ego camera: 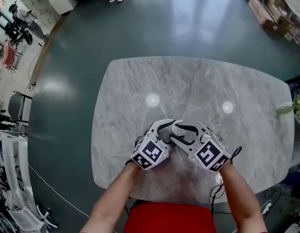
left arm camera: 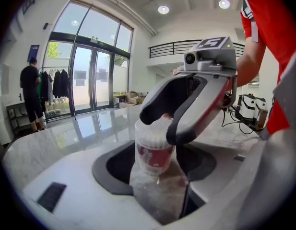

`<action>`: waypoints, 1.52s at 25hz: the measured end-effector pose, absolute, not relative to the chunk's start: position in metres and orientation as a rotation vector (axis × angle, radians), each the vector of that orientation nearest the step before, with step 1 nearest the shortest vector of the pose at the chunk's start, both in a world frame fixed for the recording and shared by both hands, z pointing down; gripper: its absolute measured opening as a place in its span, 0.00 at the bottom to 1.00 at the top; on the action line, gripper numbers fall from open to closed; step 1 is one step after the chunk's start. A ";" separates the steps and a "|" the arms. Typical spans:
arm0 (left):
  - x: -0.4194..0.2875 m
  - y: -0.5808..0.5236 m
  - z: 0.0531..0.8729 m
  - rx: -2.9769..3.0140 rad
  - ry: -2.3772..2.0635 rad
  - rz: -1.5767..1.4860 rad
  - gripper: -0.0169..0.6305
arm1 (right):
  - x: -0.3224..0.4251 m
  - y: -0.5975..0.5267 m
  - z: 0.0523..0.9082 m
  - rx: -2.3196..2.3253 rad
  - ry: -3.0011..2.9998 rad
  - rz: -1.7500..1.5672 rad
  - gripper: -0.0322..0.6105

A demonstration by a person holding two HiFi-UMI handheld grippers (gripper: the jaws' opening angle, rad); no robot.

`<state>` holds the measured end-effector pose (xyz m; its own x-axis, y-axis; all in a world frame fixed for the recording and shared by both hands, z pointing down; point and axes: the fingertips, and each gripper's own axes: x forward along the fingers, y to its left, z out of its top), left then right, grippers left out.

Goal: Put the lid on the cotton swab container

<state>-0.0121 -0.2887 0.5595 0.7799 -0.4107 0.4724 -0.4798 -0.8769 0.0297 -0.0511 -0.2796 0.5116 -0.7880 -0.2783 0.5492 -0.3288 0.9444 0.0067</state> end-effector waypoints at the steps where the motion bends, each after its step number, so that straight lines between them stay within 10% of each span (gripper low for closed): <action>1: -0.014 -0.288 0.560 2.819 -0.716 0.698 0.49 | -0.051 -0.279 0.511 0.421 -2.528 0.108 0.32; 18: -0.052 -0.263 0.437 2.816 -0.961 0.234 0.48 | 0.012 -0.276 0.411 0.881 -2.823 0.209 0.23; 38: -0.084 -0.185 0.311 2.920 -1.243 0.025 0.07 | 0.037 -0.188 0.334 1.210 -2.917 0.067 0.18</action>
